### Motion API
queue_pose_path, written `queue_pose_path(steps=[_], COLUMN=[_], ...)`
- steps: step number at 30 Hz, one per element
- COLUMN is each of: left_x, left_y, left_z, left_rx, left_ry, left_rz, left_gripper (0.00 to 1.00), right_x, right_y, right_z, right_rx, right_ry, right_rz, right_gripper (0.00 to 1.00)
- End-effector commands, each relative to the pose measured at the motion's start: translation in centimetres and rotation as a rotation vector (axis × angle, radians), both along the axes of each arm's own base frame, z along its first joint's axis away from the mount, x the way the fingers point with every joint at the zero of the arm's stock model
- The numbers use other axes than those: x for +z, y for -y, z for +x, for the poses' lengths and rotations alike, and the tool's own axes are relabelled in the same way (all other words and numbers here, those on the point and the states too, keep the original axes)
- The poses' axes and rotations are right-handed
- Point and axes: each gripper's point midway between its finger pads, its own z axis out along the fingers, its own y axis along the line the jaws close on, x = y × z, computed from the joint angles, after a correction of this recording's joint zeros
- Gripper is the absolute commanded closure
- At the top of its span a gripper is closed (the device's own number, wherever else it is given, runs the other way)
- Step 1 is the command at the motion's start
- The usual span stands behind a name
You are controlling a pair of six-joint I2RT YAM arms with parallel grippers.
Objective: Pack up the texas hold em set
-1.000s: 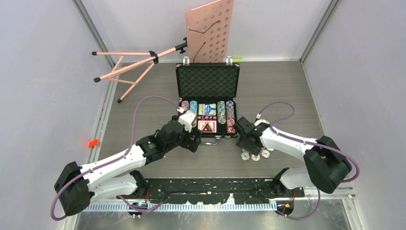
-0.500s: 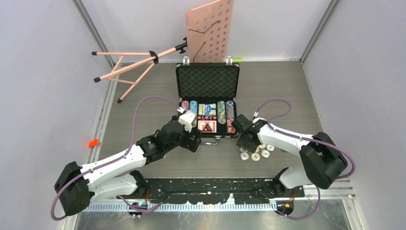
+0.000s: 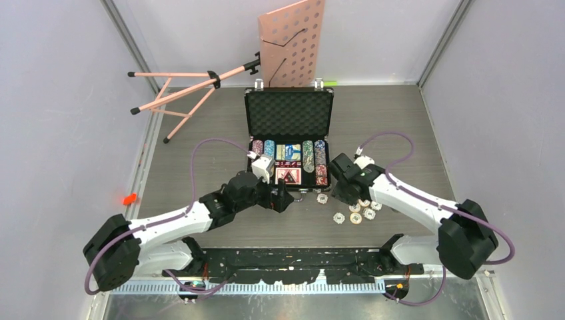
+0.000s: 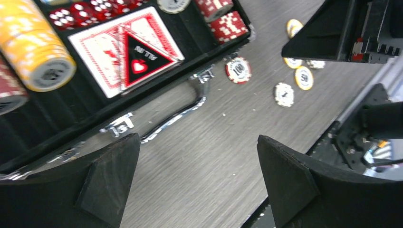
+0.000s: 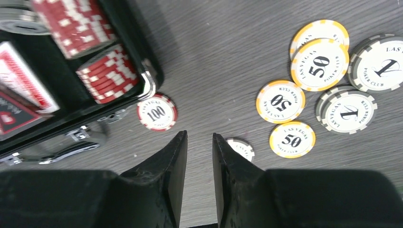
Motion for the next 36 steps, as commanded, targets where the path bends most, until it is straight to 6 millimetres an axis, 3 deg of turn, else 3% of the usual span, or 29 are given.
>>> queue_pose_path(steps=[1, 5, 12, 21, 29, 36], left_x=[3.3, 3.5, 3.6, 3.7, 3.4, 3.8], left_y=[3.6, 3.7, 0.9, -3.4, -4.4, -4.8], left_z=[-0.1, 0.2, 0.7, 0.3, 0.1, 0.2], left_rx=[-0.037, -0.013, 0.075, 0.162, 0.175, 0.178], left_ry=[-0.034, -0.045, 0.004, 0.083, 0.090, 0.116], left_rz=[-0.272, -0.283, -0.207, -0.123, -0.099, -0.077], left_gripper=[0.05, 0.05, 0.02, 0.00, 0.00, 0.00], right_x=[2.8, 2.7, 0.8, -0.8, -2.7, -3.2], right_y=[-0.5, -0.9, -3.4, -4.5, -5.2, -5.9], right_z=[1.0, 1.0, 0.9, 1.5, 2.3, 2.9], right_rx=[-0.011, 0.016, 0.168, 0.314, 0.379, 0.398], right_ry=[0.078, 0.077, 0.014, 0.029, -0.011, -0.005], right_rz=[0.049, 0.062, 0.085, -0.031, -0.083, -0.085], right_gripper=[0.66, 0.46, 0.36, 0.36, 0.37, 0.37])
